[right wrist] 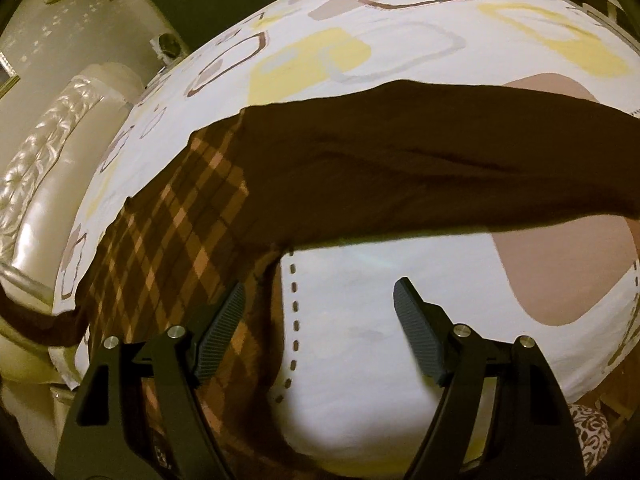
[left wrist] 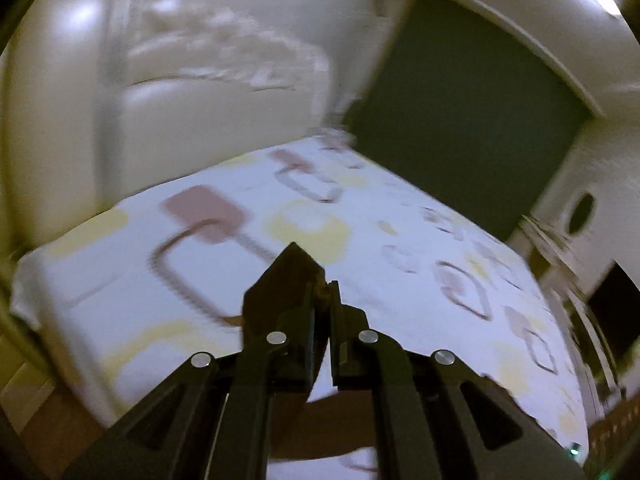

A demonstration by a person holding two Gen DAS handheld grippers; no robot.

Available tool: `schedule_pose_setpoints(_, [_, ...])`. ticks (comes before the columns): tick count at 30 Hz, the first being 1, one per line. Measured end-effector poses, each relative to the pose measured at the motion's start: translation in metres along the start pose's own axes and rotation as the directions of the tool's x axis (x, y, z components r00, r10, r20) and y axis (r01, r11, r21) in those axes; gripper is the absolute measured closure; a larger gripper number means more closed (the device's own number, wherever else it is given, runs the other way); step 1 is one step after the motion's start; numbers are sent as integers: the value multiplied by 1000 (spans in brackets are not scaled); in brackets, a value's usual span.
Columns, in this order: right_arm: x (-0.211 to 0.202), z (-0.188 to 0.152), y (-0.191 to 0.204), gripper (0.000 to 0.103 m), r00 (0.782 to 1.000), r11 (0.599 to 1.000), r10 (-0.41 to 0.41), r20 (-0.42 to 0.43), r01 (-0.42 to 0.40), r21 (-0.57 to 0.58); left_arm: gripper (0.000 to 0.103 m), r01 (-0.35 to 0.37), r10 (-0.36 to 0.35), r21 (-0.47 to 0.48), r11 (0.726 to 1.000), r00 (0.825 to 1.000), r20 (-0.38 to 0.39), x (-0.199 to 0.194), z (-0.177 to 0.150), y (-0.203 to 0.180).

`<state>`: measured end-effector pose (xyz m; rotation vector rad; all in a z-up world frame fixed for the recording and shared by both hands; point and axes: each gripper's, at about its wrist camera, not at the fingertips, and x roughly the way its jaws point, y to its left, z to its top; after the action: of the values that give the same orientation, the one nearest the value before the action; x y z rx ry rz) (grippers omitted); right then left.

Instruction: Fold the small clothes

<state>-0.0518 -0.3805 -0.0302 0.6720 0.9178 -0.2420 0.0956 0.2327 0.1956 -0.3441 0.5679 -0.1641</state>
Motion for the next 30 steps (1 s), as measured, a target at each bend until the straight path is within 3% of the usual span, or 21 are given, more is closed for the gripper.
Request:
schedule_pose_setpoints(6, [-2, -3, 7, 26, 999, 999, 48, -18, -48, -19, 98, 174, -162, 165, 971, 983, -82, 36, -11, -141])
schedule_pose_setpoints(13, [1, -5, 13, 26, 996, 996, 79, -39, -81, -34, 98, 298, -234, 241, 924, 936, -263, 109, -92, -257])
schedule_pose_setpoints(18, [4, -8, 14, 26, 995, 996, 82, -48, -84, -40, 98, 335, -213, 304, 892, 904, -370, 145, -168, -313])
schedule_pose_setpoints(23, [4, -8, 12, 26, 995, 995, 91, -48, -92, -28, 98, 340, -158, 372, 863, 883, -441, 170, -233, -341])
schedule_pose_setpoints(26, [4, -9, 12, 26, 995, 995, 90, -47, -91, -29, 97, 329, -127, 394, 858, 880, -457, 181, -257, -347])
schedule_pose_setpoints(30, [5, -9, 12, 26, 994, 995, 93, -49, -94, -27, 94, 357, -136, 388, 850, 860, -493, 193, -279, -351])
